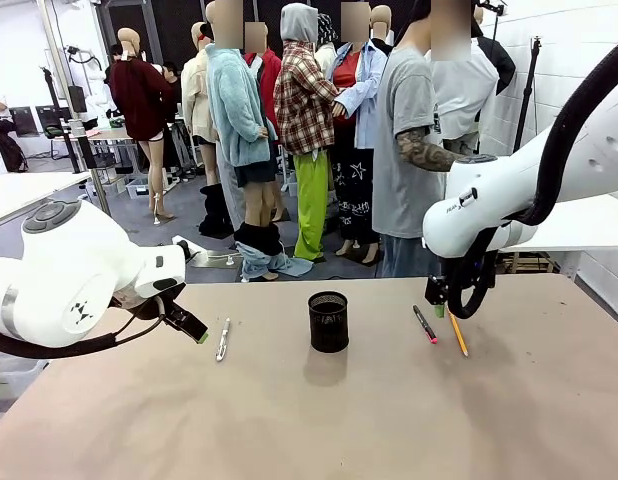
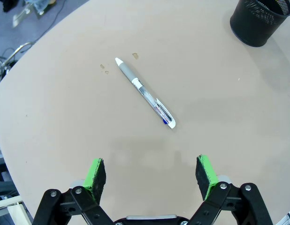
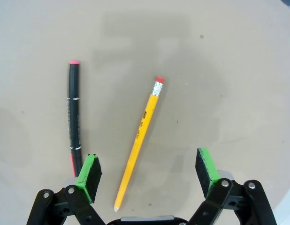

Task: Place the pens into the pen holder.
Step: Pick up a writing instrument from the table and place it into the Pen holder.

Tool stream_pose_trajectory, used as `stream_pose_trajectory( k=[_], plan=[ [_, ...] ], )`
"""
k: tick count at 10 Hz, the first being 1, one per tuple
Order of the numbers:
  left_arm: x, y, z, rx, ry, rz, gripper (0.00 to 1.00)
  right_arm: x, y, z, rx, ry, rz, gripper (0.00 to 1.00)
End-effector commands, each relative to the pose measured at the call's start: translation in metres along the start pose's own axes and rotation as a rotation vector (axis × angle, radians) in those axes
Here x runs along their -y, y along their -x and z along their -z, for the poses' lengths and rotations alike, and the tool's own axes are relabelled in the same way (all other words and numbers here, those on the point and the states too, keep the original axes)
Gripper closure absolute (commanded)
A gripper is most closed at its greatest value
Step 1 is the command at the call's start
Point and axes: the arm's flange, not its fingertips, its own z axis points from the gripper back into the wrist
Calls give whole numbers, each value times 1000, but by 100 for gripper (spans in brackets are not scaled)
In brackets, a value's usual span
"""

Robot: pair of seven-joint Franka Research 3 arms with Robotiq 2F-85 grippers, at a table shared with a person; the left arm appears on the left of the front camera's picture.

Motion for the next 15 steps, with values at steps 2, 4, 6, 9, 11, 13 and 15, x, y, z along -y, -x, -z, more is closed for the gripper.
stream_pose_trajectory(
  k=[2, 4, 6, 9, 11, 13, 15],
  plan=[
    [-1, 0, -1, 2, 0, -3, 0, 3, -6, 10, -49, -18, 46, 0],
    [-1, 0, -1, 2, 0, -3, 0, 3, -3, 16, -66, -19, 38, 18],
    [-1, 0, -1, 2, 0, -3, 0, 3, -4, 14, -70, -28, 32, 58],
    [-1, 0, -1, 2, 0, -3, 0, 1, -5, 14, -93, -29, 7, 100],
    [-1, 0, -1, 2, 0, -3, 0, -2, -5, 18, -112, -52, -4, 100],
    [-1, 0, -1, 2, 0, -3, 0, -3, -4, 23, -134, -61, -11, 100],
    [-1, 0, -1, 2, 0, -3, 0, -7, -4, 21, -141, -76, -44, 100]
  ],
)
